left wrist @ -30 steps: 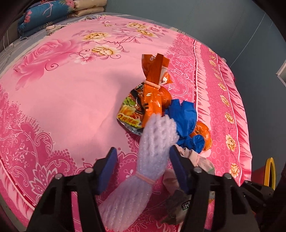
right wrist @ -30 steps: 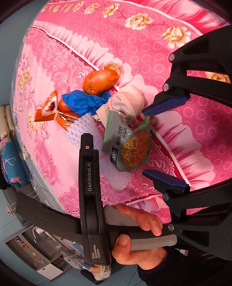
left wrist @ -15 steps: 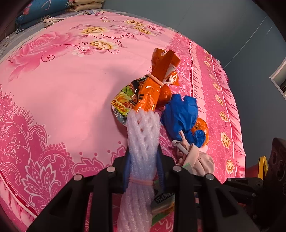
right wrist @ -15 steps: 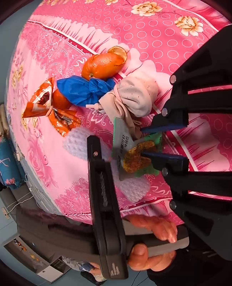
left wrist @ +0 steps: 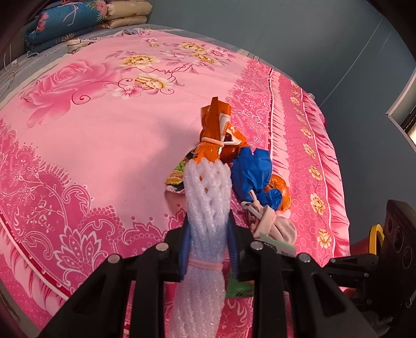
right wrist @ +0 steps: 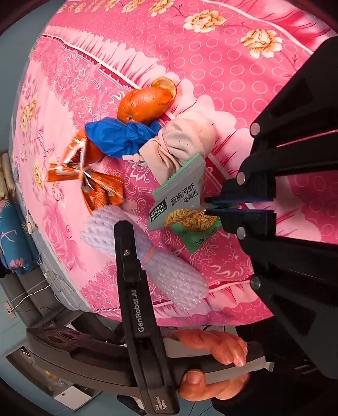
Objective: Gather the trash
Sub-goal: 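Carry the foam net and snack packet with both tools over the yellow bin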
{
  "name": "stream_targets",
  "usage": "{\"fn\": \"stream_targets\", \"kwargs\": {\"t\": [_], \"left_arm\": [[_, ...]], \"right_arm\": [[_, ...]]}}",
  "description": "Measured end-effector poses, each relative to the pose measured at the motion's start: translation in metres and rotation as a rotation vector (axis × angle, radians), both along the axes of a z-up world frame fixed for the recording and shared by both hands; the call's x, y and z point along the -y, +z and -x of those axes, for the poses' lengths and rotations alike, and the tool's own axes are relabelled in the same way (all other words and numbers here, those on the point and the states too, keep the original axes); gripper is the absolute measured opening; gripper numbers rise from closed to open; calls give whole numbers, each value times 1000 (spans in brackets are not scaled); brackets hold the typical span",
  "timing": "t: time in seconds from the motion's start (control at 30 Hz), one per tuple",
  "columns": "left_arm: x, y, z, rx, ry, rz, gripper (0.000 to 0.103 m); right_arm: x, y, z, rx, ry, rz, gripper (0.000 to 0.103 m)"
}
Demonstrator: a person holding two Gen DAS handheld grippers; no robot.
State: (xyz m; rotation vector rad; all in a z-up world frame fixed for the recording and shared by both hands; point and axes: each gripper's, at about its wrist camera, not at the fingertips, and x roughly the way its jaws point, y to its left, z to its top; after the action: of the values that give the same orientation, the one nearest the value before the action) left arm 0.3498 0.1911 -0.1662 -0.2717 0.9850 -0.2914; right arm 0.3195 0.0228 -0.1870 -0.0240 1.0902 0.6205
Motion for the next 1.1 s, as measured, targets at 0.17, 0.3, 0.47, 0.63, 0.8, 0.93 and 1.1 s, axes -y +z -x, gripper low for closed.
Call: {"fn": "stream_targets", "kwargs": {"t": [0.17,0.3,0.47,0.63,0.8,0.93,1.1], "left_arm": [[-2,16,16,28,-6,-9,23],[-1,26,30,48,-11,-21,23],[1,40,47,73,-6,-37,23],[3,58,63,108,8,-44,23],[9,74,78,141,11,-47,23],[18,87,92,169,11,-42,23],[30,97,106,194,11,-48,23]], "right_arm": [[10,17,15,30,-5,1,3],[20,30,26,47,-22,-2,3],[35,48,45,70,-32,-20,4],[47,65,61,99,-34,-31,4],[62,83,78,136,-46,-47,4],[79,99,91,172,-65,-60,4],[102,116,106,213,-105,-70,4]]}}
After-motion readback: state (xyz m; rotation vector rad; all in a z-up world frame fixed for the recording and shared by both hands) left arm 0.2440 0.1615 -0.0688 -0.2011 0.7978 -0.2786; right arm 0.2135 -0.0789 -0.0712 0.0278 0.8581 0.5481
